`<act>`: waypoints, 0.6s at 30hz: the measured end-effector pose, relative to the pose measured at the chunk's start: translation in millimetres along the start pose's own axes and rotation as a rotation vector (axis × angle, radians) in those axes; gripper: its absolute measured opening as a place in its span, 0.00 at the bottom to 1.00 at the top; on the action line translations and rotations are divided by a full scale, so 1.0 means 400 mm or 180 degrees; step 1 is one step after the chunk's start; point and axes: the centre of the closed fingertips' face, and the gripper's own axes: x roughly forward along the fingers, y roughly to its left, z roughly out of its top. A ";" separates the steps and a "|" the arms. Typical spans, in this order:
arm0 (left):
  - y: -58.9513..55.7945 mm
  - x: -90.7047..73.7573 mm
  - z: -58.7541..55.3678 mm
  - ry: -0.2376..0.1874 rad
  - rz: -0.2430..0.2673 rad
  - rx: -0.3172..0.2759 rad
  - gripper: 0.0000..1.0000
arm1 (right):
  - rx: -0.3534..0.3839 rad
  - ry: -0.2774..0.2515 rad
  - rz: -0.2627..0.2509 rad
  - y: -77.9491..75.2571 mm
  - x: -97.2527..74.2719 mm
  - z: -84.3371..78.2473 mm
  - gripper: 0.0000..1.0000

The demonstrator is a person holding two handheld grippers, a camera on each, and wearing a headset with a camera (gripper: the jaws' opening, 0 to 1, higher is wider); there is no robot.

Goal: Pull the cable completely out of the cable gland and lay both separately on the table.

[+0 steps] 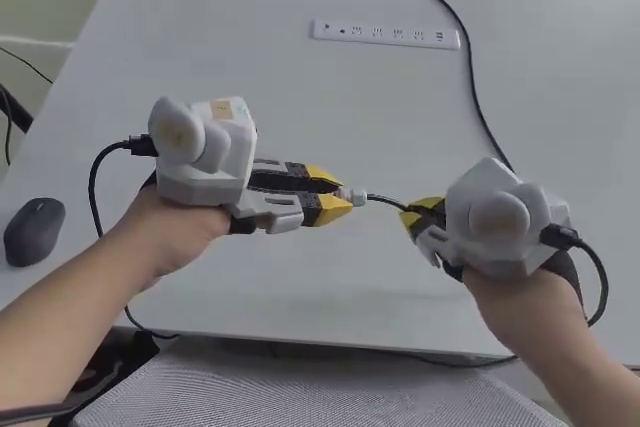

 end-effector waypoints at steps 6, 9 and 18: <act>-0.002 0.002 0.001 0.0000 -0.0007 0.0003 0.15 | 0.0444 0.0099 -0.0041 -0.037 0.013 -0.056 0.01; -0.002 0.003 0.002 -0.0003 -0.0010 0.0007 0.15 | 0.0598 0.0139 -0.0116 -0.058 0.018 -0.081 0.00; -0.004 0.005 0.001 -0.0009 -0.0008 -0.0009 0.15 | 0.0934 0.0210 -0.0152 -0.076 0.025 -0.116 0.00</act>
